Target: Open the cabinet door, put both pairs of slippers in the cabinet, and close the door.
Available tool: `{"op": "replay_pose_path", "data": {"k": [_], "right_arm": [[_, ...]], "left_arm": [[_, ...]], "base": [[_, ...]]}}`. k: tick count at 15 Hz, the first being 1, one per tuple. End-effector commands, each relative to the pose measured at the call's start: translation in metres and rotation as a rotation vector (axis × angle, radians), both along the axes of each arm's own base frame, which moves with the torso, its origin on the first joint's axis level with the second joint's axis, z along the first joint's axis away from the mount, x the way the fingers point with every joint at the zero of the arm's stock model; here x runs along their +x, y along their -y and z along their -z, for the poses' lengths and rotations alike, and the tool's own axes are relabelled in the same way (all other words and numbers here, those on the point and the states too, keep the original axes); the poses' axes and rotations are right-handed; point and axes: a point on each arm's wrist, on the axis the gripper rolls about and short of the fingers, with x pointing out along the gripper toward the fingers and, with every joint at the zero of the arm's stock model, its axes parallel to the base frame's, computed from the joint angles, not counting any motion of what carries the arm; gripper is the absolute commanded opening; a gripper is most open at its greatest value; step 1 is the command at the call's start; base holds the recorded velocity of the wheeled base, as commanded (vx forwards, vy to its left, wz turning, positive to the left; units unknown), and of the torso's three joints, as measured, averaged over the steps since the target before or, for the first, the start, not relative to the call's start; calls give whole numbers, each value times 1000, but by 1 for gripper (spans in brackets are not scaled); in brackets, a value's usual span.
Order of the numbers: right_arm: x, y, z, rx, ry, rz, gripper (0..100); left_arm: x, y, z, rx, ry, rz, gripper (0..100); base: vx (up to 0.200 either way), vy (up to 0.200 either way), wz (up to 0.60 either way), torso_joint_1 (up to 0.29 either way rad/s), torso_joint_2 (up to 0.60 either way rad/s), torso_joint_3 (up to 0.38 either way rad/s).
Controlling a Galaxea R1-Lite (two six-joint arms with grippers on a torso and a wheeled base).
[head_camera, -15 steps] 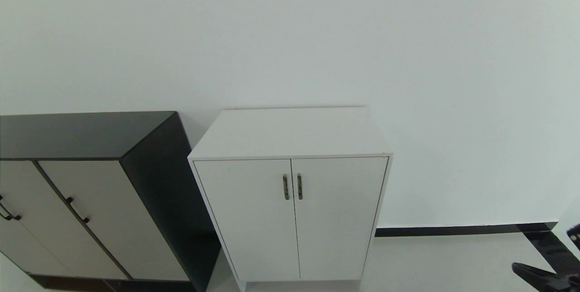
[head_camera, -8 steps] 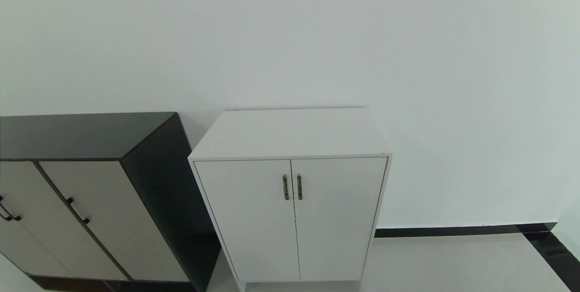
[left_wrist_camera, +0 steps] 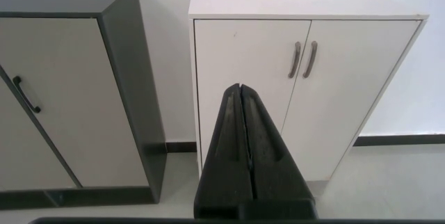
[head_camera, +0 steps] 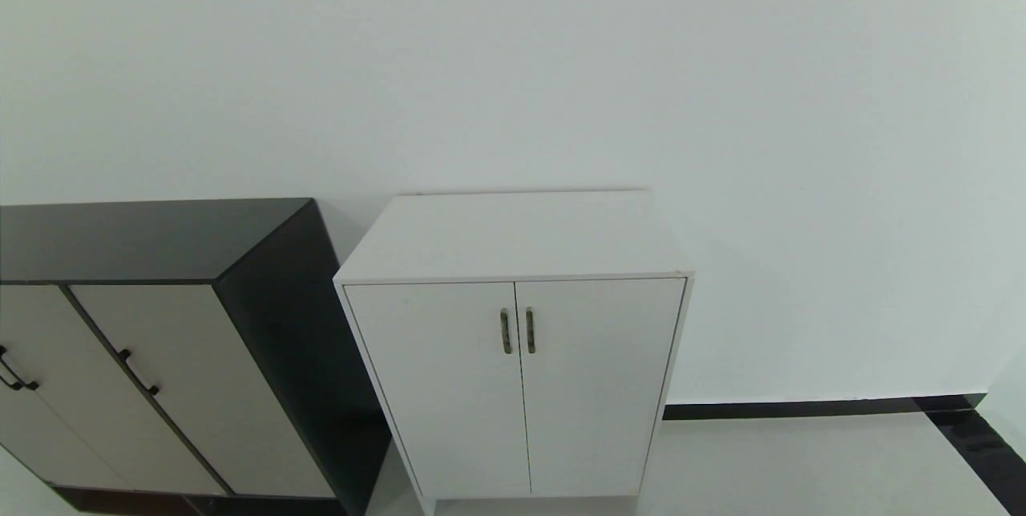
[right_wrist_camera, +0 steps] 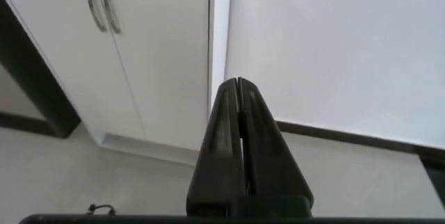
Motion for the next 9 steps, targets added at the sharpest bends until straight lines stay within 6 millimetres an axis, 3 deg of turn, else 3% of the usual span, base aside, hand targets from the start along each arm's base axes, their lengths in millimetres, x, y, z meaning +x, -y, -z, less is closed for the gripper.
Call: {"op": "replay_pose_path", "data": {"k": [1,3,9], "right_arm": [[-6,0,5,4,37,59,0],[-12,1,7,83,106,131,0],[-12,1,7,90,110,136,0]], "left_arm": [[0,0,0,0,-2,-1,0],[0,0,0,0,-2,0,0],[0,0,0,1,0,0,0]], "base": [[0,0,0,0,0,0],[0,0,0,0,0,0],[0,0,0,0,0,0]]}}
